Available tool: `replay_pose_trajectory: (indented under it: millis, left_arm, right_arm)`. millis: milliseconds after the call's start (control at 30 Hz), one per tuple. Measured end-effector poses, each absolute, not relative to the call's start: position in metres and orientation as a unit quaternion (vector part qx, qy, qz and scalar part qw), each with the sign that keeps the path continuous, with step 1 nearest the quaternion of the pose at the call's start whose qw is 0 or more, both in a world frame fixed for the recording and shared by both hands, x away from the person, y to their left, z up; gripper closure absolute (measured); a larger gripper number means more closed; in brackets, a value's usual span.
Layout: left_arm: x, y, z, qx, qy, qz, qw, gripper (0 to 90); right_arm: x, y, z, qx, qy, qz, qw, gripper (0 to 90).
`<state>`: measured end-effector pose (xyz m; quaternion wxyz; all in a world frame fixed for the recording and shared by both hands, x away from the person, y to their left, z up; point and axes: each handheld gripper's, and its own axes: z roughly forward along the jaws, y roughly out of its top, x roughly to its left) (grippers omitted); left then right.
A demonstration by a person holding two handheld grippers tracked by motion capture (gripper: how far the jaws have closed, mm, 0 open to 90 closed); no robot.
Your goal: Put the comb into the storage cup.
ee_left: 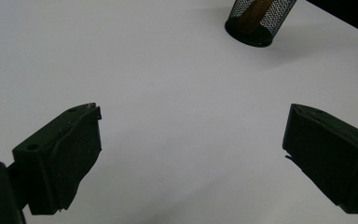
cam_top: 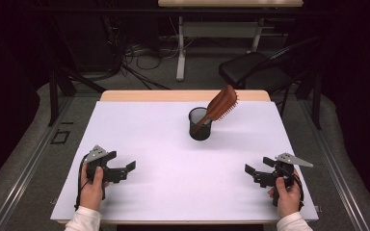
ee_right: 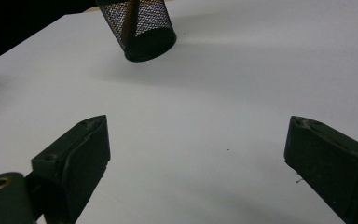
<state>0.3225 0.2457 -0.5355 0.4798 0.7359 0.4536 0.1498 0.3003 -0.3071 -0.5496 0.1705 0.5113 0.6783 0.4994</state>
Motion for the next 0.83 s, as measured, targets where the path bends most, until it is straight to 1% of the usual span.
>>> replay_pose_trajectory:
  millis: [467, 833]
  left_arm:
    - [0.3222, 0.2458, -0.5350, 0.736, 0.453, 0.150, 0.480, 4.3]
    - [0.3222, 0.2481, -0.5341, 0.732, 0.458, 0.152, 0.481, 4.3]
  right_arm:
    - [0.3014, -0.3065, -0.5517, 0.512, 0.675, 0.501, 0.176, 7.3]
    - [0.3022, -0.3064, -0.5523, 0.515, 0.675, 0.500, 0.171, 7.8]
